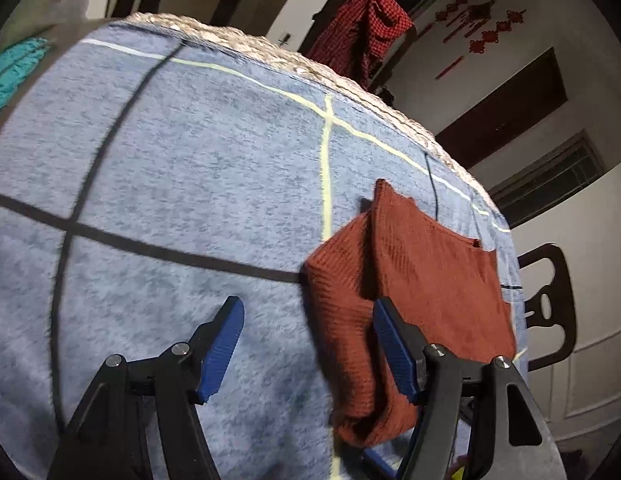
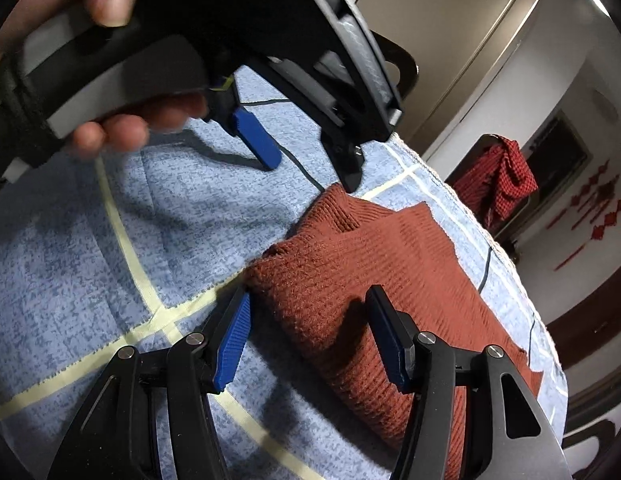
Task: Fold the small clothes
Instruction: 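Close both tools on the side edge of the folded sweater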
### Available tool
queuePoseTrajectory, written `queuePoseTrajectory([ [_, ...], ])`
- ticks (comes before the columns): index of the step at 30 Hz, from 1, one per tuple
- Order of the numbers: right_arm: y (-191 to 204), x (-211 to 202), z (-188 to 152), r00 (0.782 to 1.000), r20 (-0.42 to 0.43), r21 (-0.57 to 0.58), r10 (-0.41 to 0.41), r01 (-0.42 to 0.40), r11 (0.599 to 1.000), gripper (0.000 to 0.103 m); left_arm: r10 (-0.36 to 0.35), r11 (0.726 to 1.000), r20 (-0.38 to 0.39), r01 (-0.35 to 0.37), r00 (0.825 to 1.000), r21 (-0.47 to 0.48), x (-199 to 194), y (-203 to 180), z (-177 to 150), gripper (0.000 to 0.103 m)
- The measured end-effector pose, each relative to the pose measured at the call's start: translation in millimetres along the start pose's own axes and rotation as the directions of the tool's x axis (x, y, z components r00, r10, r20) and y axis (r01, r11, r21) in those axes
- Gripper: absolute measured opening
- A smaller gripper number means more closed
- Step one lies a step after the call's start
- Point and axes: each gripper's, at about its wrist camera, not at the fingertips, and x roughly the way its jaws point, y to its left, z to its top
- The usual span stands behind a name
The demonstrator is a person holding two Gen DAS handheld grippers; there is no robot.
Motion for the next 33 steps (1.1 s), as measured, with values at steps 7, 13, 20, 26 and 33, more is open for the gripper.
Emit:
queuePoseTrajectory([
  [7, 7.4, -1.0, -2.9, 1.000, -0.009, 0.006, -0.030, 0.030, 1.000, 0.026, -0.100, 0.995, -0.041, 0.099, 0.994, -0.016, 16.0, -7.4, 12.0, 0.074],
  [13, 3.5, -4.0, -3.8, 1.000, -0.008, 0.031, -0.019, 0.020, 0.999, 0.021, -0.103, 0.995, -0.065, 0.104, 0.993, 0.013, 29.4, -18.9, 21.2, 0.074],
  [20, -1.1, -4.6, -3.7, 1.000, -0.003, 0.053, -0.004, 0.004, 0.999, 0.019, -0.095, 0.993, -0.098, 0.102, 0.991, 0.065, 40.8, -35.1, 24.6, 0.072],
  [26, -6.0, -4.7, -3.8, 1.000, 0.005, 0.072, 0.009, -0.009, 0.997, 0.016, 0.020, 0.994, -0.120, -0.006, 0.993, 0.110, 44.9, -43.3, 24.6, 0.047],
  [33, -13.0, -6.6, -7.7, 1.000, 0.013, 0.096, 0.023, -0.024, 0.995, 0.014, 0.047, 0.992, -0.143, -0.029, 0.989, 0.125, 49.1, -44.9, 23.4, 0.035],
])
